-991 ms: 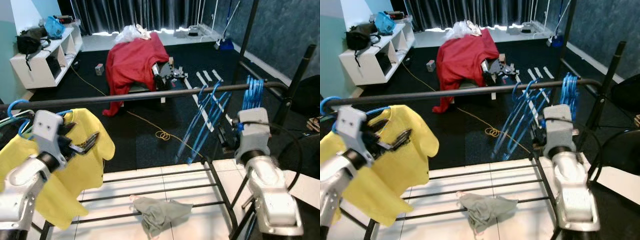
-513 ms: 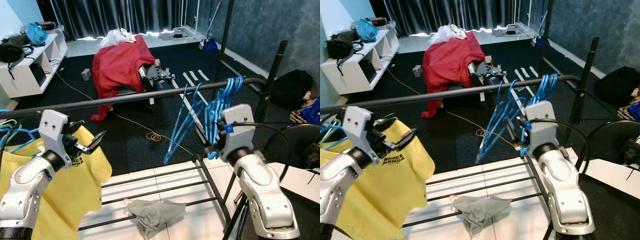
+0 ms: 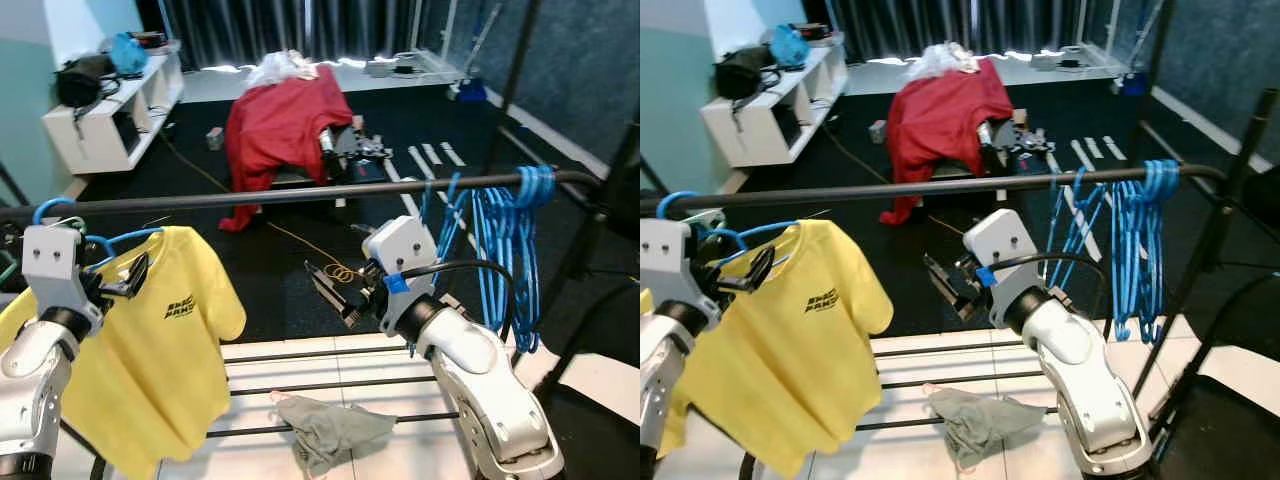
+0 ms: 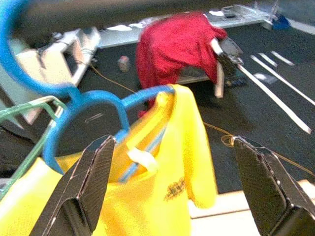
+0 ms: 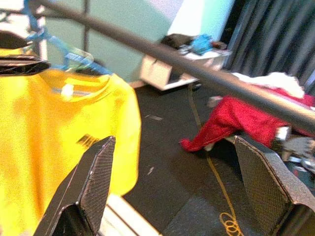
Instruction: Hang hanger
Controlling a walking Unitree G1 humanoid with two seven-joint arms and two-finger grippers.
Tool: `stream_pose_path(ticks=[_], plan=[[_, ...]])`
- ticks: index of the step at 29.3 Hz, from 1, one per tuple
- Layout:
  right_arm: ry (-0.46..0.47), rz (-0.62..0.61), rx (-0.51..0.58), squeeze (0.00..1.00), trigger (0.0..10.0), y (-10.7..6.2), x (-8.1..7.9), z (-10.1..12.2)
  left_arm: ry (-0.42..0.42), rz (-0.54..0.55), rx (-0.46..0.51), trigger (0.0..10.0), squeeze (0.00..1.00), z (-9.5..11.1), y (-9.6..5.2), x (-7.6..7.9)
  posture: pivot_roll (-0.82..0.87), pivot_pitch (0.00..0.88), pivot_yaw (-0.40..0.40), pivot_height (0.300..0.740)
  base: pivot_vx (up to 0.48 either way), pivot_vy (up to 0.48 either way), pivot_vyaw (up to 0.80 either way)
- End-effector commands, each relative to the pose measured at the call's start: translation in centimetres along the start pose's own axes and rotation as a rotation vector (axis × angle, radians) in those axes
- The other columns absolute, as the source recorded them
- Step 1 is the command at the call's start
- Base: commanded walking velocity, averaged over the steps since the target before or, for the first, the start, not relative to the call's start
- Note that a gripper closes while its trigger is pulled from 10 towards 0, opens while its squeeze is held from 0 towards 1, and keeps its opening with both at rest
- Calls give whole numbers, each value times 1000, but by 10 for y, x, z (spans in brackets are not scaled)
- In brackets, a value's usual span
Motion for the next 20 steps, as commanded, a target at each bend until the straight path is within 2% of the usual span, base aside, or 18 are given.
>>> stream_pose_path(ticks=[1,4,9,14,15,17,20], plan=[[13,28,-7,0,10000,1,-4,-3,15,-33,11,10000,0,7,-2,-2,-119,0,25,740,0,0,800],[0,27,-18,0,10000,-1,-2,-8,37,-98,21,10000,0,16,-6,-1,-119,0,31,740,0,0,800],[-13,15,-34,0,10000,1,-1,-13,69,-148,45,10000,0,26,-6,-1,-109,0,35,740,0,0,800],[-19,10,-46,0,10000,2,-1,-16,83,-142,59,10000,0,30,-3,-5,-109,0,40,740,0,0,800],[-25,1,-59,0,10000,2,1,-19,62,-96,61,10000,0,32,1,-11,-112,0,44,740,0,0,800],[-25,1,-59,0,10000,2,1,-19,62,-96,61,10000,0,32,1,-11,-112,0,44,740,0,0,800],[-38,-26,-78,0,10000,2,6,-23,3,-59,32,10000,0,24,9,-6,-110,0,43,740,0,0,533]])
Point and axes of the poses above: a point about 5 cm out from each wrist's last joint towards the gripper, its own y axis pointing out of the wrist towards the gripper, its own z axis along the axis of the wrist's last joint, x = y × z, the point moved 4 cm from there along y, pointing out of the wrist towards the gripper, and after that the axes turned 3 degrees about -y, right-handed, at the moved point
